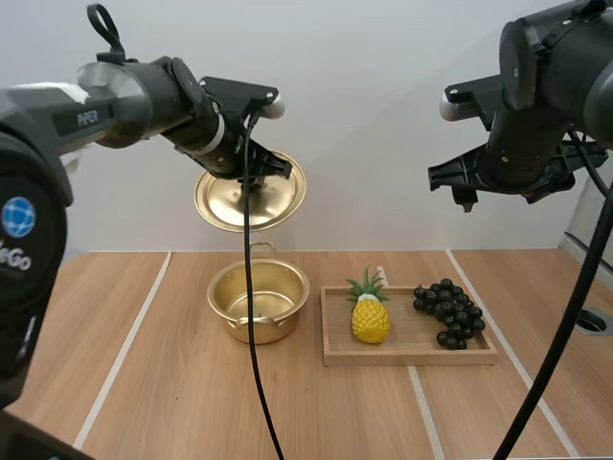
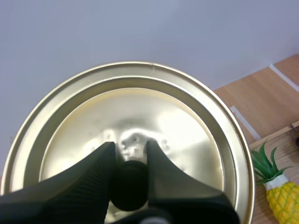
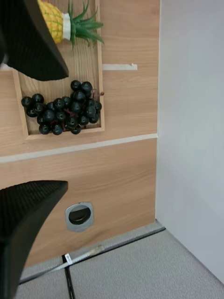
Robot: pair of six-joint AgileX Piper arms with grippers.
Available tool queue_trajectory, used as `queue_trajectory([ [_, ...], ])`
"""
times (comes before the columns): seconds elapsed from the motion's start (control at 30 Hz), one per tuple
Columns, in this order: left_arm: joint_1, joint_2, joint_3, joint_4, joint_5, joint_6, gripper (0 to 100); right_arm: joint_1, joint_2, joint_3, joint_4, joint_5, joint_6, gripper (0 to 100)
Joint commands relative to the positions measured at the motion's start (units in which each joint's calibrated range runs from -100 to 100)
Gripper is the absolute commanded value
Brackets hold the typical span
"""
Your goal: Open the pot, put the grape inside, and close it
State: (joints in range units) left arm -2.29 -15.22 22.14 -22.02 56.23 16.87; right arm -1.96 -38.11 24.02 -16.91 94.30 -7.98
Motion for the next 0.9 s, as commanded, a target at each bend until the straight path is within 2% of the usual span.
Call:
queue_trajectory([
  [0.0,0.01,-3.92,-2.39,-0.10,-1.17,-0.74,0,-0.18,-0.54,0.04,2.16,-0.66,-0.18,100],
  [0.23,0.24,-12.52,-9.46,0.14,-1.89,-1.85,0,-0.18,-0.54,0.04,3.72,-0.66,-2.82,100],
  [0.53,0.24,-21.86,-20.85,0.41,-5.87,-3.08,0,-0.18,-0.54,0.04,3.72,-1.30,-2.84,100],
  [0.87,0.24,-27.00,-33.50,7.66,-10.57,-6.57,0,-0.18,1.30,0.43,3.72,-1.30,-3.97,100],
])
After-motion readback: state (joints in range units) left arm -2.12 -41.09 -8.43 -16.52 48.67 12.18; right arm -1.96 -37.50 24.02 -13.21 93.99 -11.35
